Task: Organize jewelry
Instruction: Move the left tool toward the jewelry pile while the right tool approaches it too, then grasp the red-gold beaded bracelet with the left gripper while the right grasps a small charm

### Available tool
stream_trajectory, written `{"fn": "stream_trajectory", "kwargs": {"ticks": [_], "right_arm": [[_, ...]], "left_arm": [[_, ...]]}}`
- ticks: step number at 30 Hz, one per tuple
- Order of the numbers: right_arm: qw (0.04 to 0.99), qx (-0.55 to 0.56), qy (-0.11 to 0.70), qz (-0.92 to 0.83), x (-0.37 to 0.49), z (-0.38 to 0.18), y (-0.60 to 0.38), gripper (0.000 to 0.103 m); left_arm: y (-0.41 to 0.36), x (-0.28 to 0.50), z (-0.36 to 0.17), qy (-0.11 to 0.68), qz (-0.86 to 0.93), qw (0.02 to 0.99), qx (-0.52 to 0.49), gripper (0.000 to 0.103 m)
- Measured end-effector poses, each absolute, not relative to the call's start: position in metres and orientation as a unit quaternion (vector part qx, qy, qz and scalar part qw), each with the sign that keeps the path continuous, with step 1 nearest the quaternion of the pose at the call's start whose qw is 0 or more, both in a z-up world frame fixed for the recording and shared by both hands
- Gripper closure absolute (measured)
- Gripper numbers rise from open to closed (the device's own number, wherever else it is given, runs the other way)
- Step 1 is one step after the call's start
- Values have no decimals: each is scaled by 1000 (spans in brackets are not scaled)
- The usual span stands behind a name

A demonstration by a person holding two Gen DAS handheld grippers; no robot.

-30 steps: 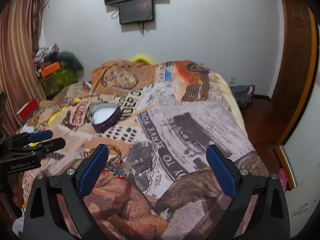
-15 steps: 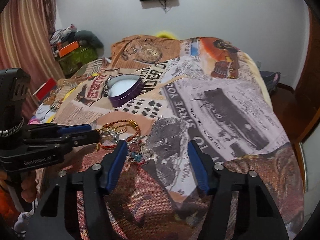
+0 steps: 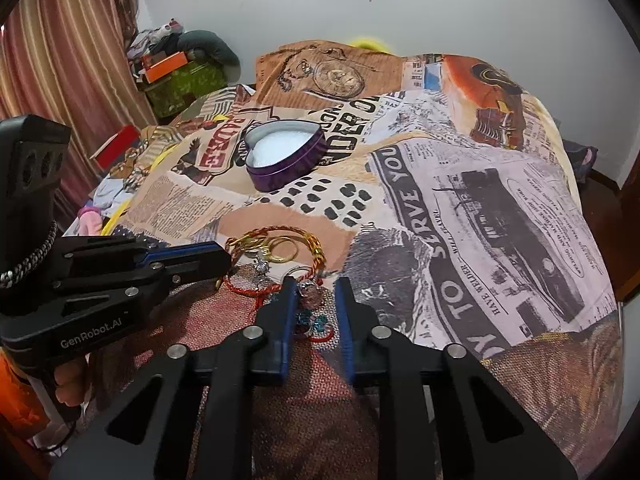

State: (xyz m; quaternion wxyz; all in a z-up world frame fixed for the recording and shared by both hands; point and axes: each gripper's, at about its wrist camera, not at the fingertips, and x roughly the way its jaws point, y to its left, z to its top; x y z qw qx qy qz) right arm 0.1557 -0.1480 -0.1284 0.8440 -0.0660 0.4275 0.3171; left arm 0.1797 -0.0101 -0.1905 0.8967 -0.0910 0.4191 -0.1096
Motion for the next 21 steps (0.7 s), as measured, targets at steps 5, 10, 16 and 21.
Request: {"fn": "stream_trajectory", "kwargs": {"ticks": [5, 10, 16, 21], "right_arm": [[843, -68, 425, 322, 154, -128, -146, 92], [848, -63, 420, 318, 153, -124, -150, 92], [857, -61, 408, 308, 147, -114, -155, 92], [867, -59, 396, 298, 144, -107, -161, 92]], "left_arm": [[-11, 176, -184, 407, -111, 903, -85, 103], [-12, 174, -171, 390, -110, 911, -74, 103], [-8, 176, -162, 394, -108, 910, -74, 103], [-3, 185, -173, 430, -104, 891, -105, 80]]}}
